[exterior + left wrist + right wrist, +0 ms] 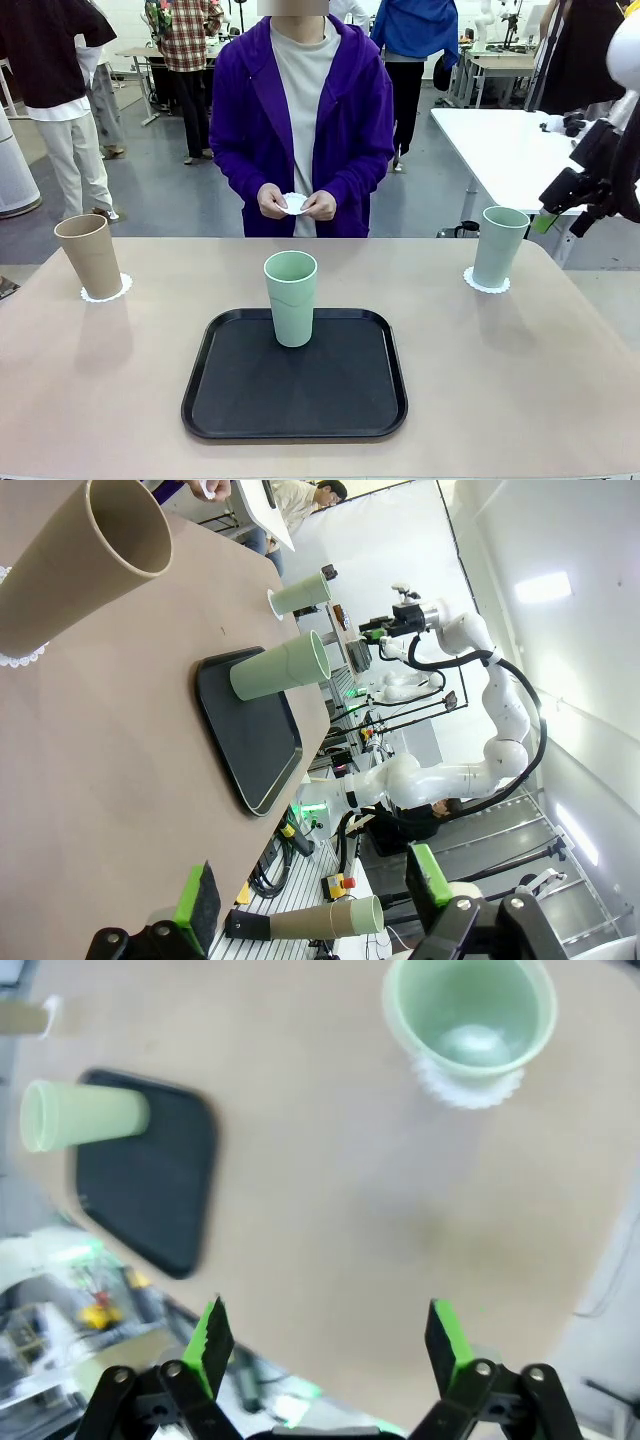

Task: Place coasters on the table and set cups on them.
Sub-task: Take one Reusable plastic cup from the Flat Tray and place it on a coaster set by the human.

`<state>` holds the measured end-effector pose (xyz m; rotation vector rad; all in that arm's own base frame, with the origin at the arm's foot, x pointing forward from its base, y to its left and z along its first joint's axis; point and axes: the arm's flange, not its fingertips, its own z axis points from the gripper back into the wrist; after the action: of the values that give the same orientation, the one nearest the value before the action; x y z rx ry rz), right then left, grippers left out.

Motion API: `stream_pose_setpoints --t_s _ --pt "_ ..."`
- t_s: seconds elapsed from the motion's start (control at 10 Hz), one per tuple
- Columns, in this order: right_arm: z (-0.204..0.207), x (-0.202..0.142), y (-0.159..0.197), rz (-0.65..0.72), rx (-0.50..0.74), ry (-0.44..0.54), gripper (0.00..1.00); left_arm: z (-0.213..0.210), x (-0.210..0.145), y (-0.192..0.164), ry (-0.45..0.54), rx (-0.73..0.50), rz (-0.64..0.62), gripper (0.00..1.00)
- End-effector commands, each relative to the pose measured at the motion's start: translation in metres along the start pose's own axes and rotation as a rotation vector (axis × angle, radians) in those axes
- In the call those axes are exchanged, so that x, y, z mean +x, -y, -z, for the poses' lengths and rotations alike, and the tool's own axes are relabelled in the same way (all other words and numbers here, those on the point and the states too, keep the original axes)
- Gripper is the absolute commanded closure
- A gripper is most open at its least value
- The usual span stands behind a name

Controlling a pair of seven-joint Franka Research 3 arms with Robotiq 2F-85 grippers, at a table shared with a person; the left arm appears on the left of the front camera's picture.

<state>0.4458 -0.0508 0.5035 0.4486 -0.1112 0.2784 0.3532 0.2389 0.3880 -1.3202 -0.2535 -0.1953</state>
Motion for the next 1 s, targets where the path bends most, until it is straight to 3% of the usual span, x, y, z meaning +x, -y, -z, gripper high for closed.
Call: stream_pose_setpoints --t_s 0.0,0.1,0.4,0.7,0.9 --pt "-0.014 -0.028 0.038 0.138 0.330 0.092 0.00 -0.001 -0.001 0.002 0.007 -0.003 0.005 0.00" --pt "-0.012 -0.039 0.052 0.148 0.471 0.089 0.00 -0.001 -0.001 0.002 0.007 -0.003 0.005 0.00" --pt "0.009 -0.080 0.101 0.181 0.791 0.228 0.00 -0.001 -0.001 0.002 0.007 -0.003 0.005 0.00" --pt "0.045 -0.120 0.127 0.230 0.901 0.373 0.00 -0.001 -0.001 0.002 0.007 -0.003 0.005 0.00" --pt "0.064 -0.132 0.143 0.258 0.977 0.407 0.00 -0.001 -0.001 0.002 0.007 -0.003 0.005 0.00"
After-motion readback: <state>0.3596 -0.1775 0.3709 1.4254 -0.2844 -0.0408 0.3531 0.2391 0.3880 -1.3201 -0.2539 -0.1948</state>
